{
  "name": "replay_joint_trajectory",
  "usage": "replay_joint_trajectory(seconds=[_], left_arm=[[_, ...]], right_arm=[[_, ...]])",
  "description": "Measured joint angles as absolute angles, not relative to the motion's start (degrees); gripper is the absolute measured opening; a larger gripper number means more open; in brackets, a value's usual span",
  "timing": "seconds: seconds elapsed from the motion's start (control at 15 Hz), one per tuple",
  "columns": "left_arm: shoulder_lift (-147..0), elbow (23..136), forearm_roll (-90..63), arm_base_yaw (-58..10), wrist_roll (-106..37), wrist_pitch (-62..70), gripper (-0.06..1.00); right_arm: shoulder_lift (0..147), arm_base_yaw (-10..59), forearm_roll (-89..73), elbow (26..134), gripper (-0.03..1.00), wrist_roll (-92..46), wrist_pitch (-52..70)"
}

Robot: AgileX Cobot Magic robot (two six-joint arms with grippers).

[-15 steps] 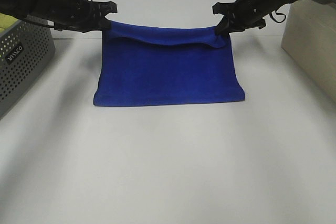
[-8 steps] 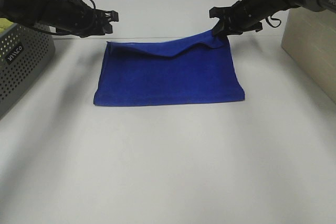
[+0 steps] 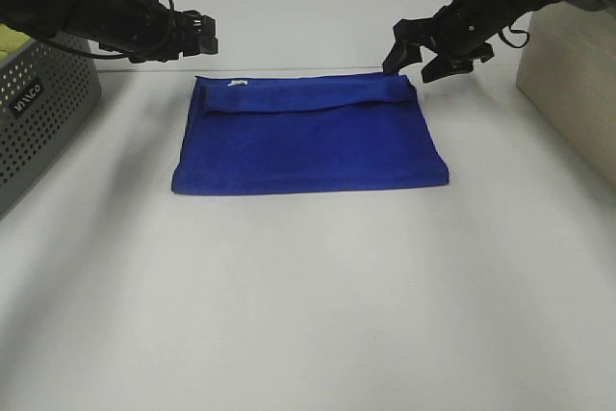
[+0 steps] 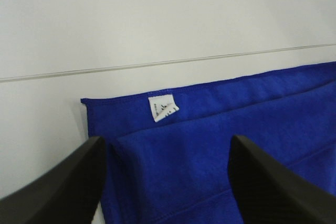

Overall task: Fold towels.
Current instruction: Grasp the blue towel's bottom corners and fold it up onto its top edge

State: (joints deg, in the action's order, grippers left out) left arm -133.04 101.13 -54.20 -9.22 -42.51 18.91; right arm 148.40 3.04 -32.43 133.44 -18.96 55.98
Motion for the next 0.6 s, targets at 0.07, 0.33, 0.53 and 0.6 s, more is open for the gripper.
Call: replay_joint_trajectory(seconds=[0.07,0.33,0.53,0.6], left_arm=[[-132.64,101.13,-52.48,-9.22,-40.16,20.17,0.64],[-131.67,101.24,-32.77,-9.22,-13.46,36.33,0.64],[-131.67,101.24,-24.69,-9.22,-1.38,46.81,0.64],[-131.67,101.24,-23.84,-9.22,0.00,49.05,0.64]], right_arm=[[147.82,2.81,-32.14,133.44,0.74,-18.56,57.87],[145.88,2.18,-28.48,133.50,0.74,-12.83,69.16],[145.88,2.18,-26.30,133.44,0.74,-8.25,69.33],[145.02,2.18,-26.13,131.21,0.74,-7.91,69.27]])
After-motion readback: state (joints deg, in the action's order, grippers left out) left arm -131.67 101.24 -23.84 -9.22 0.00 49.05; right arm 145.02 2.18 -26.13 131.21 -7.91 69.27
